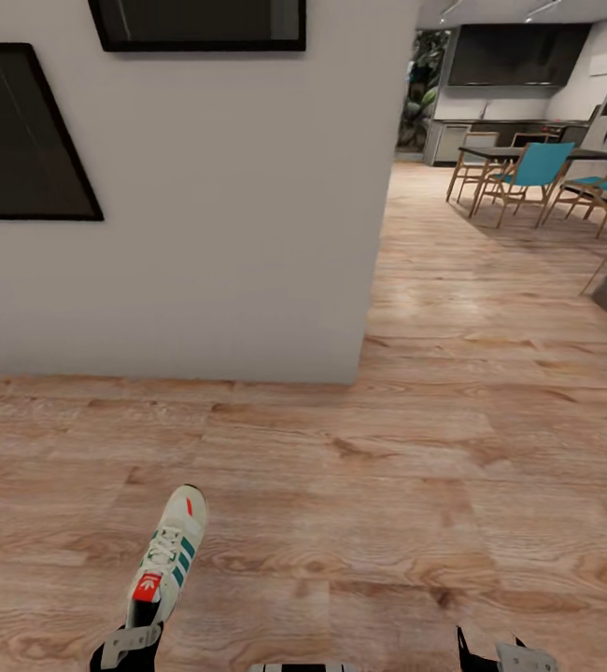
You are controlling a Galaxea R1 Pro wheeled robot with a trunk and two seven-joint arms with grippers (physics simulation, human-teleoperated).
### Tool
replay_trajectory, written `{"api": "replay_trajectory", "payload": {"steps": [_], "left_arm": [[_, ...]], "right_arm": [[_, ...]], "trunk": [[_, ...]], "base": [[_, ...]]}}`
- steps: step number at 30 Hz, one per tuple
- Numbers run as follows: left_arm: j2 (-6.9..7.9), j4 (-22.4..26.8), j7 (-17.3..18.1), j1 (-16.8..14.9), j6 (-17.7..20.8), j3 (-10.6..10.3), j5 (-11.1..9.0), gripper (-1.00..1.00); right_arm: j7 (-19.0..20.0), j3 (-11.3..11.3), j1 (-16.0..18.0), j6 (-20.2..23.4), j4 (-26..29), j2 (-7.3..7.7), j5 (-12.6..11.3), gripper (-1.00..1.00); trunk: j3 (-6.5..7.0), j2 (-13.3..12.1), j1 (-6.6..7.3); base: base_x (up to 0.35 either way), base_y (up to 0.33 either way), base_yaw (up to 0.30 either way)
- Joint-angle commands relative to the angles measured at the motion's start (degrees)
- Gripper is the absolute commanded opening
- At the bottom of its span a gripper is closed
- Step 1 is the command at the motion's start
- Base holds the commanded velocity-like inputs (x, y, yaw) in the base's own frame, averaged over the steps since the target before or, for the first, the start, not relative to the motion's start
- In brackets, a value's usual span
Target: Pick up the two gym shoes and the two sandals from the corridor floor and place them onto the hallstand (shoe rack) in the corridor, making sure they are on the rack and not on the floor. Arrange them so the two gym shoes are next to each other and the two sandals are next to each other.
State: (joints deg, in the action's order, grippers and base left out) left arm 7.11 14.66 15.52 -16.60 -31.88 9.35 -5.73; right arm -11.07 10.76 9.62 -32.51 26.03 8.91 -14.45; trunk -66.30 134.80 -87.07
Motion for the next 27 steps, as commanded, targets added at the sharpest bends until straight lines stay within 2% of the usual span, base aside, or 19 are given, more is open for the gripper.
{"api": "replay_trajectory", "payload": {"steps": [1,10,18,27], "left_arm": [[0.01,0.0,0.7,0.0,0.0,0.1,-0.6,-1.00],[0.01,0.0,0.7,0.0,0.0,0.1,-0.6,-1.00],[-0.08,0.0,0.7,0.0,0.0,0.1,-0.6,-1.00],[-0.03,0.1,0.7,0.0,0.0,0.1,-0.7,-1.00]], "right_arm": [[-0.3,0.5,0.1,-0.2,0.0,0.06,-0.4,1.00],[-0.3,0.5,0.1,-0.2,0.0,0.06,-0.4,1.00],[-0.4,0.5,0.1,-0.2,-0.1,0.06,-0.4,1.00],[-0.3,0.5,0.1,-0.2,-0.1,0.06,-0.4,1.00]], "trunk": [[-0.04,0.0,0.01],[-0.04,0.0,0.01],[1.41,-3.2,1.77],[1.80,-3.2,1.77]], "base": [[0.000,0.000,-0.300],[0.000,0.000,-0.300],[0.000,0.000,-0.300],[0.000,0.000,-0.283]]}}
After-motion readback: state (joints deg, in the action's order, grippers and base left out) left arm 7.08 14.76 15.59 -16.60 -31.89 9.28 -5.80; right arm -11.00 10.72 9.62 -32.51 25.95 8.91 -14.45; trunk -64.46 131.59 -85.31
